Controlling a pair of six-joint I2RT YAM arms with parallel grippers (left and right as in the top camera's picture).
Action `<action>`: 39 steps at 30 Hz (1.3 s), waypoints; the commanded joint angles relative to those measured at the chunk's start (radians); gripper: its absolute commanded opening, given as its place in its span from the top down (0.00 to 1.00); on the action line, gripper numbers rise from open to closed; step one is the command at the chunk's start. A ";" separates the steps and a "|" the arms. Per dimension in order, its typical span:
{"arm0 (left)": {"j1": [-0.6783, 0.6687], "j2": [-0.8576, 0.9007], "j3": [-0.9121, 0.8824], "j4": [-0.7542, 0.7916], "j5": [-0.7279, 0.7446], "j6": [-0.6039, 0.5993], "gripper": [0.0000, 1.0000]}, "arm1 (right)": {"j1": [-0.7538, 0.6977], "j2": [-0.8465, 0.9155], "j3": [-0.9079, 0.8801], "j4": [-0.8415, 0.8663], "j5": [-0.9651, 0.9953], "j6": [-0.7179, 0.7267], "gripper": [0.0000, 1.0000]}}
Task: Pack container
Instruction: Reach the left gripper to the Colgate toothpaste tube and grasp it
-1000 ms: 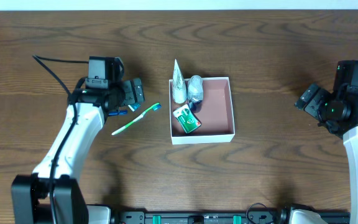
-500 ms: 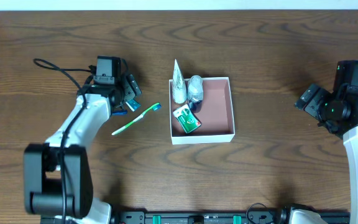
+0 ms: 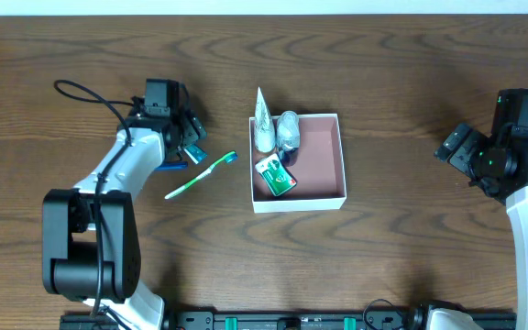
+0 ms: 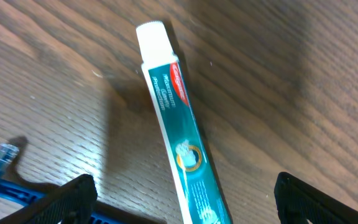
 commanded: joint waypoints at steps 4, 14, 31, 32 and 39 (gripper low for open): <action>0.034 0.084 0.152 -0.146 -0.004 0.011 0.08 | -0.008 0.003 0.010 -0.002 0.000 -0.010 0.01; 0.035 0.186 0.352 -0.330 -0.004 0.047 0.08 | -0.008 0.003 0.010 -0.002 0.000 -0.010 0.01; 0.035 0.256 0.352 -0.414 0.049 0.047 0.19 | -0.008 0.003 0.010 -0.002 0.000 -0.010 0.01; 0.035 0.258 0.352 -0.422 0.049 0.048 0.20 | -0.008 0.003 0.010 -0.002 0.000 -0.010 0.01; 0.035 0.283 0.352 -0.443 0.048 0.052 0.25 | -0.008 0.003 0.010 -0.002 0.000 -0.010 0.01</action>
